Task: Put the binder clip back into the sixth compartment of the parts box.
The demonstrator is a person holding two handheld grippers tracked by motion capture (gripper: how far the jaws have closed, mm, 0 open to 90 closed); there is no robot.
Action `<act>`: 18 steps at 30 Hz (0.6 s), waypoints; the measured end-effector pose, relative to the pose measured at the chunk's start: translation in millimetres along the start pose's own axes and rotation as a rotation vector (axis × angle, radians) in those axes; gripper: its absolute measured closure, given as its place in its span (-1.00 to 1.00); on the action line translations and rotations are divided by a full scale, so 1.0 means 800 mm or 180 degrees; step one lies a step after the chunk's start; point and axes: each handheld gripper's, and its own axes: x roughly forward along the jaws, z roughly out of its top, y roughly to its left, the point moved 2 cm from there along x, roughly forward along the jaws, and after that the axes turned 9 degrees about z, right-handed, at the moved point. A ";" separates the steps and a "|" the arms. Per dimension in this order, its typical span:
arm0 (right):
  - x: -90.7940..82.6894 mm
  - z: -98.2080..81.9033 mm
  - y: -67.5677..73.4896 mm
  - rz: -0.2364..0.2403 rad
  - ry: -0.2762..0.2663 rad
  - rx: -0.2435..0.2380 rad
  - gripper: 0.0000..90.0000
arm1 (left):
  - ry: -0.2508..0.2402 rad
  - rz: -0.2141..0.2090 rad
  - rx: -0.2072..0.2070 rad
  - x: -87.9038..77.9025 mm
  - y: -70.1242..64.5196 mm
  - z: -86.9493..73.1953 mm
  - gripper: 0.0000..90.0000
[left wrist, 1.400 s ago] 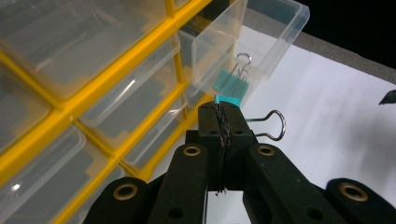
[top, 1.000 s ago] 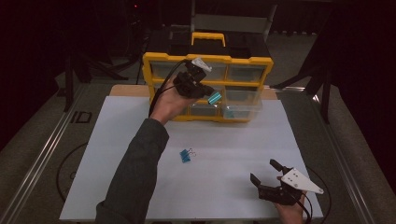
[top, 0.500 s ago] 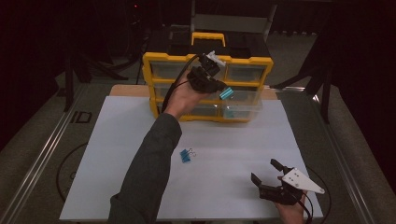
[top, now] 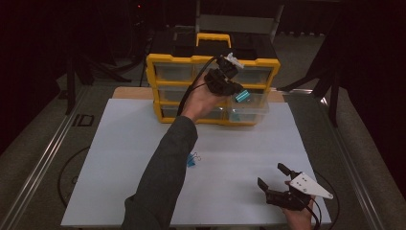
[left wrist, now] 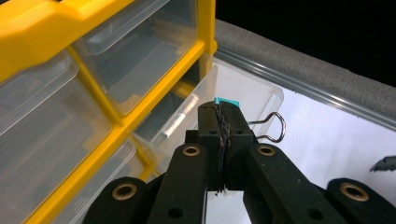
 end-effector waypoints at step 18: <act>-0.002 0.001 0.000 -0.0002 -0.0019 -0.0007 -0.80 | 0.0091 0.0135 -0.0193 0.026 -0.006 -0.001 0.00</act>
